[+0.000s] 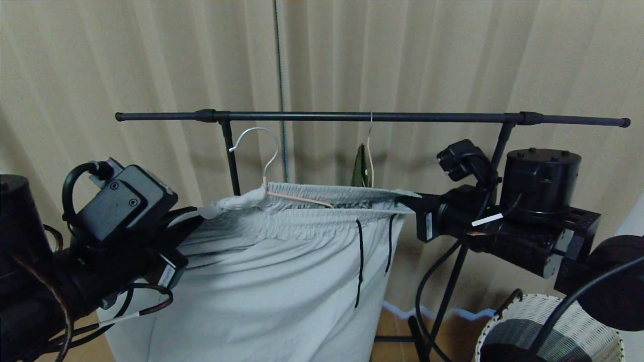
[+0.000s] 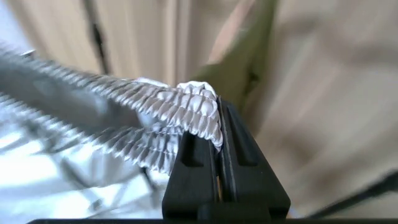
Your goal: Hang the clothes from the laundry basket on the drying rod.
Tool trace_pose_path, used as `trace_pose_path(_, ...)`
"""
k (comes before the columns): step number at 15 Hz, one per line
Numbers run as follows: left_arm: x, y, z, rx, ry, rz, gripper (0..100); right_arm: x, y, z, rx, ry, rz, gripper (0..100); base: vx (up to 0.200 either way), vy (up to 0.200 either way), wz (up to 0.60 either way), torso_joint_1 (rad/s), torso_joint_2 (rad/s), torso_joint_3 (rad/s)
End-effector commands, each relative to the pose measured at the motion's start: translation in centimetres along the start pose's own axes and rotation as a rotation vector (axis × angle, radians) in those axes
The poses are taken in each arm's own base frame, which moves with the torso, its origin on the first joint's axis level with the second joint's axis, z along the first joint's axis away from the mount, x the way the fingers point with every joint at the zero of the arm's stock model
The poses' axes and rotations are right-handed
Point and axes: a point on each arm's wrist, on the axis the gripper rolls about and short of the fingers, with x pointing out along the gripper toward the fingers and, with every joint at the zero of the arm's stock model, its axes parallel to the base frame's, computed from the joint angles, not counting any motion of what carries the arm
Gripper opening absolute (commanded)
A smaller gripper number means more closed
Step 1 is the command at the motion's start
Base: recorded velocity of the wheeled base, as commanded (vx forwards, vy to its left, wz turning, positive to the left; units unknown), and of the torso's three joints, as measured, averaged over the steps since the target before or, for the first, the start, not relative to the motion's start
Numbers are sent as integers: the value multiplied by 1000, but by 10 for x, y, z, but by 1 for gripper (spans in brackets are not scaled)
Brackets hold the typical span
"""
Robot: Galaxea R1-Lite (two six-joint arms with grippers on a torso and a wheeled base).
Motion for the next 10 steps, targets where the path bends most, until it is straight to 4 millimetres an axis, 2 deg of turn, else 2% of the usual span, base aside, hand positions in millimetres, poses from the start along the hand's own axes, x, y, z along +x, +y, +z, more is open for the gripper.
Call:
trace_pose_path(1, 3, 0, 1, -20, 8, 14, 0, -11, 14, -3, -29, 5, 48, 0, 0, 0, 0, 0, 0, 0)
trace_pose_path(5, 3, 3, 4, -71, 14, 49, 0, -25, 20, -8, -116, 21, 76, 0, 0, 0, 0, 0, 0, 0)
trace_pose_path(6, 4, 3, 6, -73, 8, 51, 0, -28, 21, -8, -119, 33, 84, 100, 0, 0, 0, 0, 0, 0)
trace_pose_path(10, 13, 2, 13, -106, -3, 41, 0, -32, 34, -8, -151, 30, 128, 100, 0, 0, 0, 0, 0, 0)
